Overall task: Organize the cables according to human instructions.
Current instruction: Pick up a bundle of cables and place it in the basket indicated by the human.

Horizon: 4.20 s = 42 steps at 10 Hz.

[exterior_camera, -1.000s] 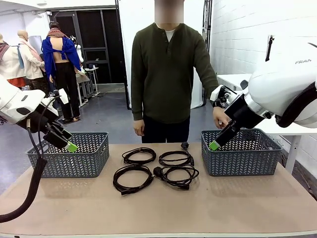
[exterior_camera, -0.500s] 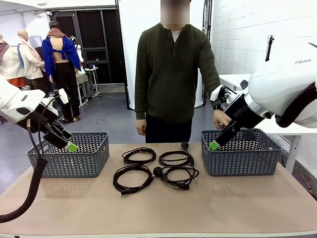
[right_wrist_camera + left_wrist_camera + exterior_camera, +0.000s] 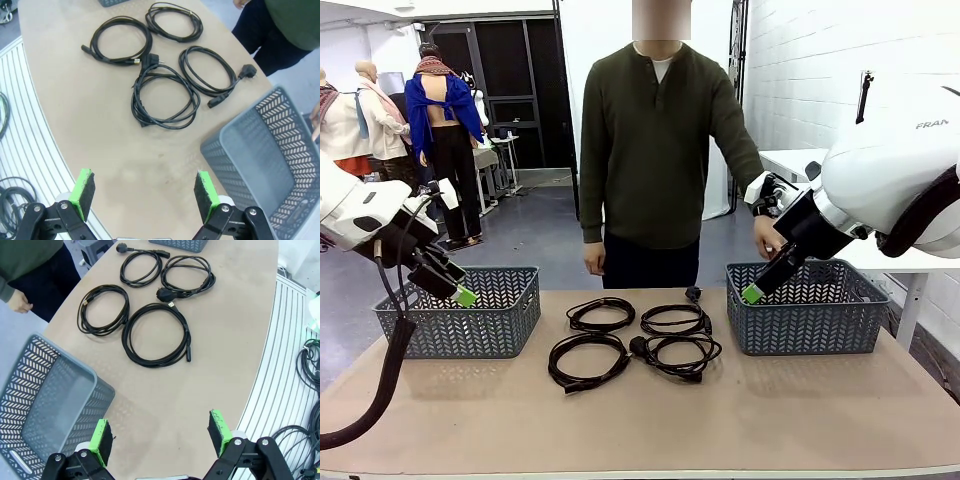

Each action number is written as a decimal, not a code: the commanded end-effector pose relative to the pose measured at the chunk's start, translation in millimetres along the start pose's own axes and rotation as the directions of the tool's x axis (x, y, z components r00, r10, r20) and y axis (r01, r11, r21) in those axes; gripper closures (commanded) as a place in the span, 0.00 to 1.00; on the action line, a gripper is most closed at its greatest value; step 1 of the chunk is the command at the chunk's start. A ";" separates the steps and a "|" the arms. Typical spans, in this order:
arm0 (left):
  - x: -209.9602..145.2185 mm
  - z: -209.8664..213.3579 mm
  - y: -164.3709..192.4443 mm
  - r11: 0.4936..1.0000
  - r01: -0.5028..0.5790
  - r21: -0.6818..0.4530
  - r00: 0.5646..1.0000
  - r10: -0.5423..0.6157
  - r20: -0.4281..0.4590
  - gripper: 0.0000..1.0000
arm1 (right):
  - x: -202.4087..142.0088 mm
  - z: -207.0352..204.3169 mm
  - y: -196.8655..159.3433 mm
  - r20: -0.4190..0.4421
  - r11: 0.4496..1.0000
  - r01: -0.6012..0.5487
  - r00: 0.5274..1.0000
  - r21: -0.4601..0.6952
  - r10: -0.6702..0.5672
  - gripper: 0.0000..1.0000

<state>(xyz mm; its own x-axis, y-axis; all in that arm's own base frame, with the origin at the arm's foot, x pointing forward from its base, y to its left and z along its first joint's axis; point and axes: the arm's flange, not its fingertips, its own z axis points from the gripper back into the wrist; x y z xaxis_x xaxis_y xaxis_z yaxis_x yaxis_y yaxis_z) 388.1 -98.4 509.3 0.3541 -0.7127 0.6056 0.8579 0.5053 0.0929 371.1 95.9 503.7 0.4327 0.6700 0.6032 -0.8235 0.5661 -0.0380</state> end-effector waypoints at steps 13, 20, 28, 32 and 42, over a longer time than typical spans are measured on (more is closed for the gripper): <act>-4.2 -2.1 2.5 1.000 0.019 -0.017 1.000 -0.019 0.012 0.00 | 92.9 -169.9 9.1 -0.310 0.996 -0.023 0.951 -0.082 -0.004 0.00; -4.2 -2.1 2.5 1.000 0.019 -0.017 1.000 -0.019 0.012 0.00 | 85.8 -172.7 9.9 -0.302 0.998 -0.028 0.953 -0.054 0.010 0.00; -4.2 -2.1 2.5 1.000 0.019 -0.017 1.000 -0.019 0.012 0.00 | 106.3 -239.8 14.6 -0.430 0.999 0.036 0.903 0.034 -0.018 0.00; -4.2 -2.1 2.5 1.000 0.019 -0.017 1.000 -0.019 0.012 0.00 | 95.7 -263.6 11.7 -0.490 0.995 0.060 0.872 0.081 -0.013 0.00; -4.2 -2.1 2.5 1.000 0.019 -0.017 1.000 -0.019 0.012 0.00 | 96.0 -308.6 2.5 -0.560 0.986 0.093 0.828 0.142 0.003 0.00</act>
<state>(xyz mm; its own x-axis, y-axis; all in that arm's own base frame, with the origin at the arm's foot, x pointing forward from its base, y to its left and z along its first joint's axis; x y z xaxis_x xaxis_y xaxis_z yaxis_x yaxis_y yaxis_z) 387.8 -99.1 508.7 0.3542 -0.7146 0.6032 0.8580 0.5049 0.0944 516.2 302.5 317.2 0.5632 0.8220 0.0843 -0.8234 0.5496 0.1411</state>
